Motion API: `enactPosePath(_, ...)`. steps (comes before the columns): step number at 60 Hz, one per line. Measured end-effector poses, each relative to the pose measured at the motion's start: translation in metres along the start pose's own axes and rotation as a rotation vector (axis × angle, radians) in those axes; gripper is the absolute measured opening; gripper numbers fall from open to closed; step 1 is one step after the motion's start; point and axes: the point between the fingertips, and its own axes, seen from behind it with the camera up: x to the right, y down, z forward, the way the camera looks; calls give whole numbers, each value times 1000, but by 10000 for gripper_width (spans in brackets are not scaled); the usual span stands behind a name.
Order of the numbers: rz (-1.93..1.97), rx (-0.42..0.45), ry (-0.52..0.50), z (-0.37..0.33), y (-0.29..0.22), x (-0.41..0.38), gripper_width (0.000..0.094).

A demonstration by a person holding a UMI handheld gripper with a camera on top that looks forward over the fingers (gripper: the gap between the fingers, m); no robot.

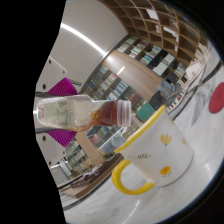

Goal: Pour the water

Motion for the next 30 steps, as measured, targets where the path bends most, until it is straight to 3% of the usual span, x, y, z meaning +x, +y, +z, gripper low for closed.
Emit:
enactPosePath(9,-226,-82,15,-5,35,-34,400)
enactPosePath(16,-758,-121,41,13,38,-82,399)
enactPosePath(23,-1336,-60,51,22,38,-141,401)
enactPosePath(30,-1814,24,94,14,7,-186,402)
